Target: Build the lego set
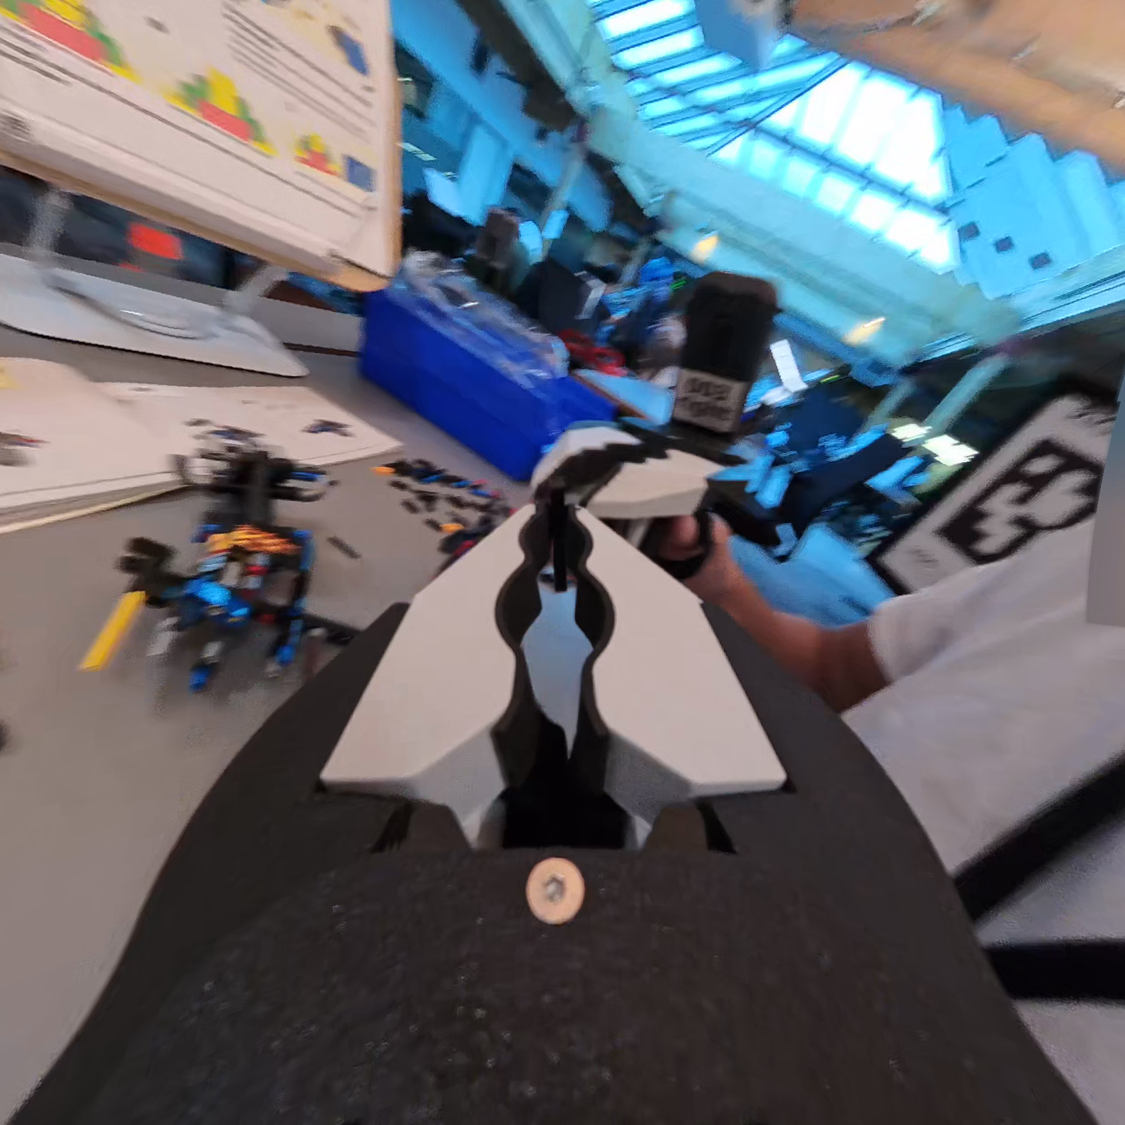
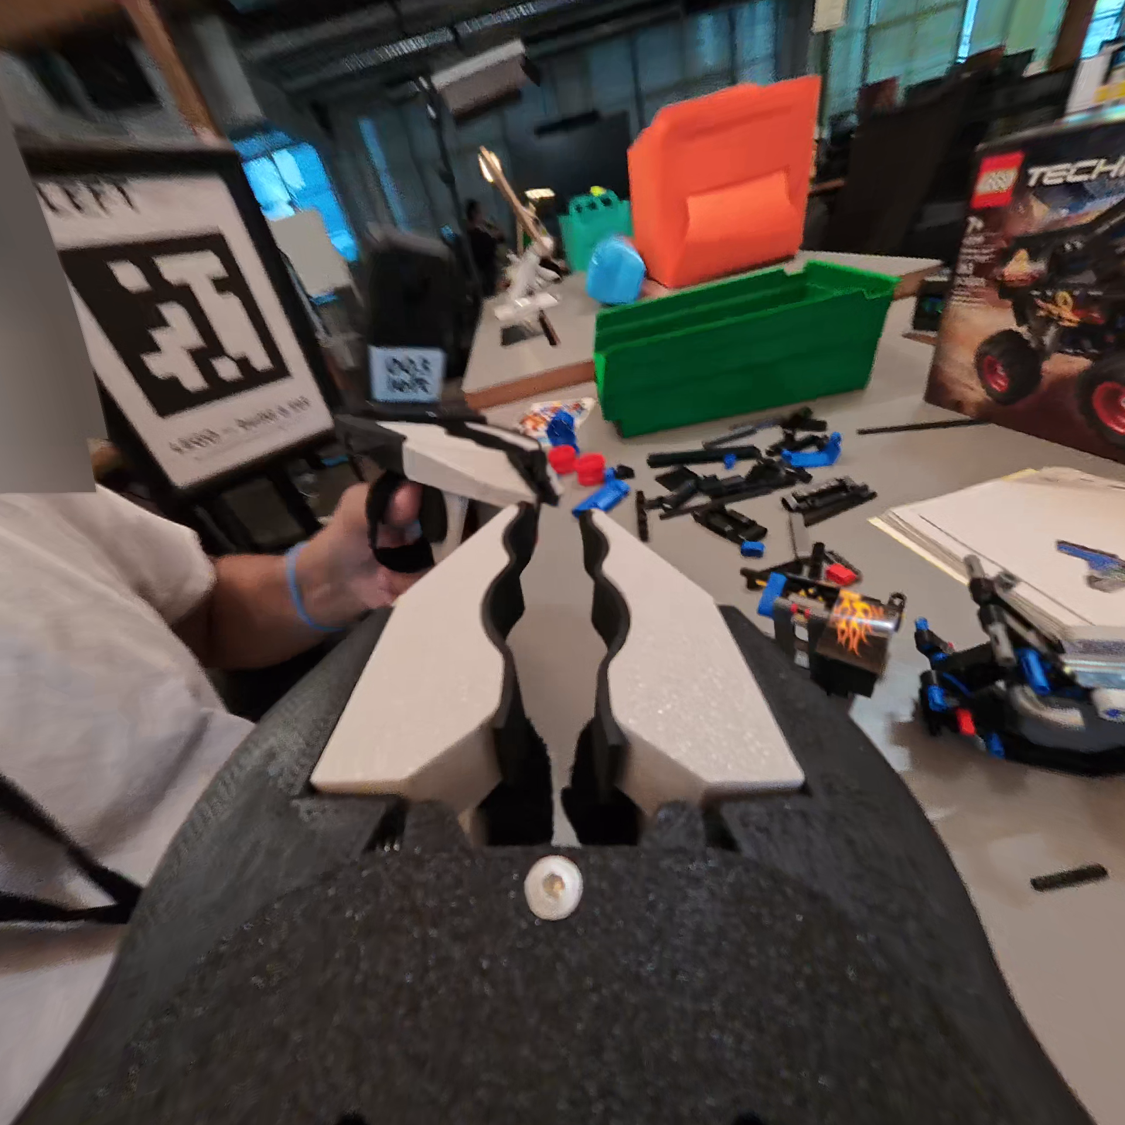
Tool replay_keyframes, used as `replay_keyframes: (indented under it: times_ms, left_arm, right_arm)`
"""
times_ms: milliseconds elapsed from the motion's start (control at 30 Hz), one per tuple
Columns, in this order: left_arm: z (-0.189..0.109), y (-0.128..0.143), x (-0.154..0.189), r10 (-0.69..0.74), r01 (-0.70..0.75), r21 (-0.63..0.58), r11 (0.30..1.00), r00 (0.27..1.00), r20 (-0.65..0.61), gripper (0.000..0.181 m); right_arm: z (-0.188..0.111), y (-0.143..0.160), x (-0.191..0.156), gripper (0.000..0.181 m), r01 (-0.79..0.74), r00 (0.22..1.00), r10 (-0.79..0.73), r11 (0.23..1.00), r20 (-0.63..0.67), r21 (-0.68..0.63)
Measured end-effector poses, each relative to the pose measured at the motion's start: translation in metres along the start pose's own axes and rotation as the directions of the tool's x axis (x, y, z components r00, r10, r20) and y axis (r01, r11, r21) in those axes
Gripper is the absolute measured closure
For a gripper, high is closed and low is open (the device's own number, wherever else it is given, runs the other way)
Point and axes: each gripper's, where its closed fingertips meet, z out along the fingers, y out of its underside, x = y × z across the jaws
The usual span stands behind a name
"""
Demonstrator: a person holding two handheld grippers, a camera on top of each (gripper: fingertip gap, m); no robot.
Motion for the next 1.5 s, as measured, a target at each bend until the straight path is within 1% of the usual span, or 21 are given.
replay_keyframes:
  times_ms: [67, 100, 133, 200, 267, 333, 433, 567, 667, 800, 1033, 1100, 1133, 1167, 1233, 1267, 1300, 1333, 1367, 1400, 1500]
  left_arm:
    - [-0.002, -0.004, 0.015, -0.084, 0.088, 0.021, 0.996, 0.986, -0.147, 0.18]
    - [-0.001, -0.001, 0.021, -0.125, 0.128, -0.002, 0.992, 0.972, -0.199, 0.181]
    - [0.001, 0.002, 0.023, -0.152, 0.151, -0.02, 0.988, 0.963, -0.221, 0.181]
    - [0.006, 0.012, 0.025, -0.156, 0.147, -0.057, 0.988, 0.961, -0.227, 0.181]
    - [0.011, 0.021, 0.025, -0.127, 0.111, -0.088, 0.99, 0.971, -0.201, 0.18]
    - [0.013, 0.023, 0.027, -0.122, 0.105, -0.096, 0.99, 0.973, -0.195, 0.18]
    - [0.016, 0.023, 0.023, -0.113, 0.099, -0.093, 0.991, 0.981, -0.158, 0.18]
    - [0.019, 0.02, 0.017, -0.106, 0.101, -0.047, 0.994, 0.988, -0.113, 0.179]
    - [0.019, 0.02, 0.017, -0.103, 0.1, -0.033, 0.994, 0.988, -0.114, 0.179]
    - [0.02, 0.022, 0.017, -0.094, 0.091, -0.037, 0.995, 0.99, -0.103, 0.18]
    - [0.019, 0.023, 0.012, -0.089, 0.088, -0.023, 0.996, 0.993, -0.083, 0.18]
    - [0.016, 0.022, 0.001, -0.031, 0.03, -0.017, 0.999, 0.999, -0.008, 0.18]
    - [0.012, 0.021, -0.012, 0.034, -0.033, -0.025, 0.999, 0.997, 0.071, 0.18]
    - [0.006, 0.021, -0.03, 0.126, -0.119, -0.052, 0.992, 0.976, 0.176, 0.18]
    - [-0.009, 0.019, -0.06, 0.282, -0.252, -0.13, 0.959, 0.9, 0.333, 0.18]
    - [-0.014, 0.019, -0.07, 0.315, -0.274, -0.16, 0.948, 0.874, 0.371, 0.18]
    - [-0.017, 0.019, -0.076, 0.326, -0.274, -0.184, 0.944, 0.861, 0.389, 0.18]
    - [-0.018, 0.021, -0.079, 0.325, -0.264, -0.202, 0.943, 0.861, 0.391, 0.18]
    - [-0.018, 0.024, -0.079, 0.316, -0.248, -0.217, 0.944, 0.868, 0.383, 0.18]
    - [-0.016, 0.027, -0.079, 0.306, -0.231, -0.233, 0.945, 0.876, 0.374, 0.18]
    - [-0.011, 0.041, -0.078, 0.287, -0.189, -0.286, 0.939, 0.891, 0.351, 0.18]
  right_arm:
    - [-0.007, -0.011, -0.005, 0.164, -0.05, 0.995, 0.048, 0.998, 0.083, 0.027]
    - [-0.008, -0.013, -0.009, 0.164, -0.078, 0.989, 0.074, 0.997, 0.129, 0.029]
    - [-0.008, -0.014, -0.014, 0.165, -0.107, 0.98, 0.099, 0.994, 0.171, 0.034]
    - [-0.006, -0.011, -0.02, 0.166, -0.156, 0.964, 0.147, 0.988, 0.223, 0.023]
    - [-0.003, -0.004, -0.026, 0.168, -0.189, 0.948, 0.185, 0.982, 0.259, -0.01]
    - [-0.001, 0.003, -0.026, 0.172, -0.19, 0.947, 0.194, 0.981, 0.257, -0.04]
    - [-0.003, 0.003, -0.022, 0.179, -0.189, 0.953, 0.19, 0.982, 0.235, -0.03]
    - [-0.002, 0.0, -0.015, 0.181, -0.342, 0.902, 0.333, 0.94, 0.276, -0.016]
    - [-0.003, -0.005, -0.012, 0.179, -0.437, 0.855, 0.411, 0.9, 0.316, 0.011]
    - [0.0, 0.0, -0.016, 0.179, -0.379, 0.881, 0.365, 0.925, 0.3, -0.015]
    - [0.0, 0.001, -0.013, 0.179, -0.395, 0.876, 0.382, 0.918, 0.294, -0.017]
    - [-0.001, -0.003, -0.008, 0.173, -0.363, 0.904, 0.347, 0.931, 0.25, 0.019]
    - [-0.004, -0.008, -0.002, 0.166, -0.33, 0.925, 0.312, 0.943, 0.217, 0.051]
    - [-0.008, -0.009, 0.004, 0.163, -0.284, 0.947, 0.272, 0.957, 0.169, 0.053]
    - [-0.018, 0.001, 0.017, 0.165, -0.141, 0.989, 0.142, 0.99, 0.03, -0.027]
    - [-0.023, 0.014, 0.024, 0.167, -0.052, 0.998, 0.047, 0.991, -0.039, -0.12]
    - [-0.028, 0.033, 0.029, 0.167, 0.018, 0.996, -0.038, 0.973, -0.082, -0.232]
    - [-0.033, 0.055, 0.035, 0.167, 0.056, 0.989, -0.101, 0.934, -0.111, -0.353]
    - [-0.037, 0.075, 0.039, 0.166, 0.071, 0.982, -0.141, 0.891, -0.124, -0.449]
    - [-0.039, 0.089, 0.04, 0.166, 0.064, 0.98, -0.148, 0.866, -0.131, -0.496]
    - [-0.038, 0.114, 0.04, 0.166, 0.018, 0.98, -0.124, 0.837, -0.158, -0.547]
